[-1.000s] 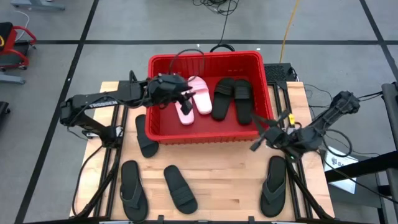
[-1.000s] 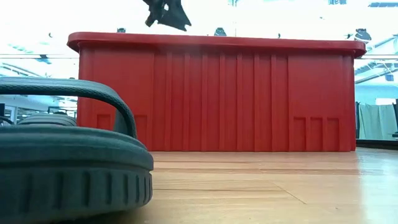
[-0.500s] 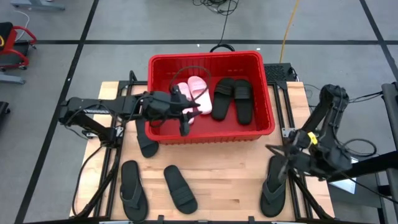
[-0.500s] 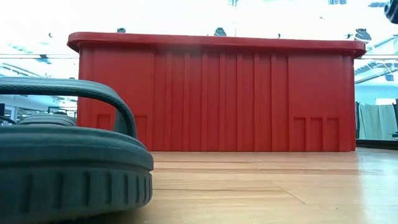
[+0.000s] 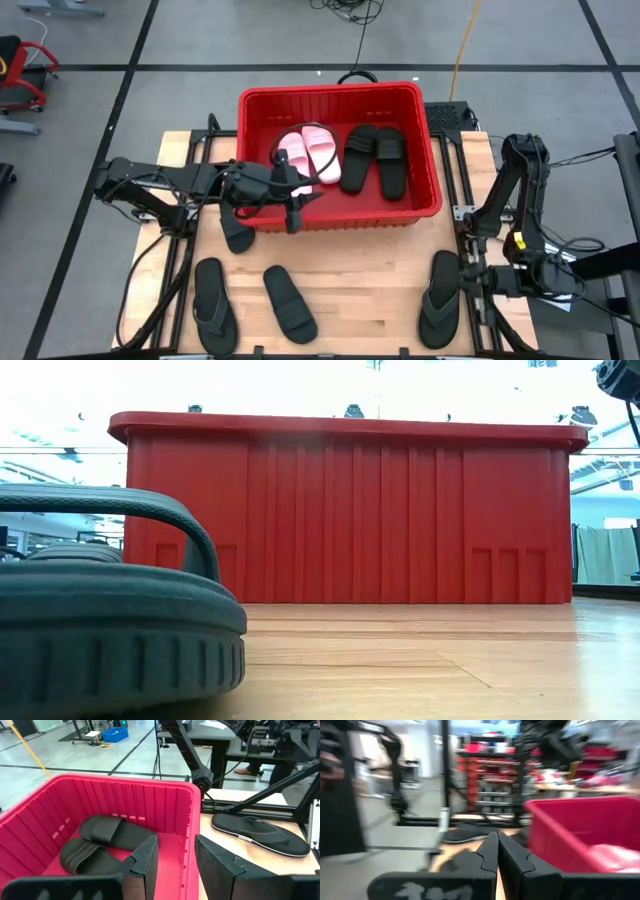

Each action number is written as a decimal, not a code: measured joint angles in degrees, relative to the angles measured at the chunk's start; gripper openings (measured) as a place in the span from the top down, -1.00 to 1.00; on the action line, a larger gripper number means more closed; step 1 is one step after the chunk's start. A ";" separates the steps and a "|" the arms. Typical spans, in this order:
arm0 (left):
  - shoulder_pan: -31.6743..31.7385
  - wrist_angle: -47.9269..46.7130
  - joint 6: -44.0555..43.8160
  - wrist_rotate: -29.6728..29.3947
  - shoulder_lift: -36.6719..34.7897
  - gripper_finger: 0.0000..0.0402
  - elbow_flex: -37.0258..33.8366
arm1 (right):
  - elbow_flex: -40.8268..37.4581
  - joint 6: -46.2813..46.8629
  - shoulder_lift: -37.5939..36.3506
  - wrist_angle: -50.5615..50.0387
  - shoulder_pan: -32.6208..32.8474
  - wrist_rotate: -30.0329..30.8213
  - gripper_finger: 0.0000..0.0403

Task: Pick and place slides into bin
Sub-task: Put the black slipper into the red bin

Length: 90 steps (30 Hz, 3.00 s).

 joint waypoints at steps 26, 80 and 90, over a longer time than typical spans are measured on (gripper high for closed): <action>-0.31 -0.08 -1.25 0.35 0.00 0.37 -0.07 | -10.07 75.79 0.04 -27.87 -12.32 -53.52 1.00; -0.24 -0.72 1.79 0.53 0.00 0.37 -0.09 | -10.03 96.51 0.59 -41.61 -26.95 -77.61 0.29; -0.24 -0.97 1.79 0.53 0.00 0.37 -0.09 | -10.03 98.58 3.14 -40.67 -26.95 -79.20 0.30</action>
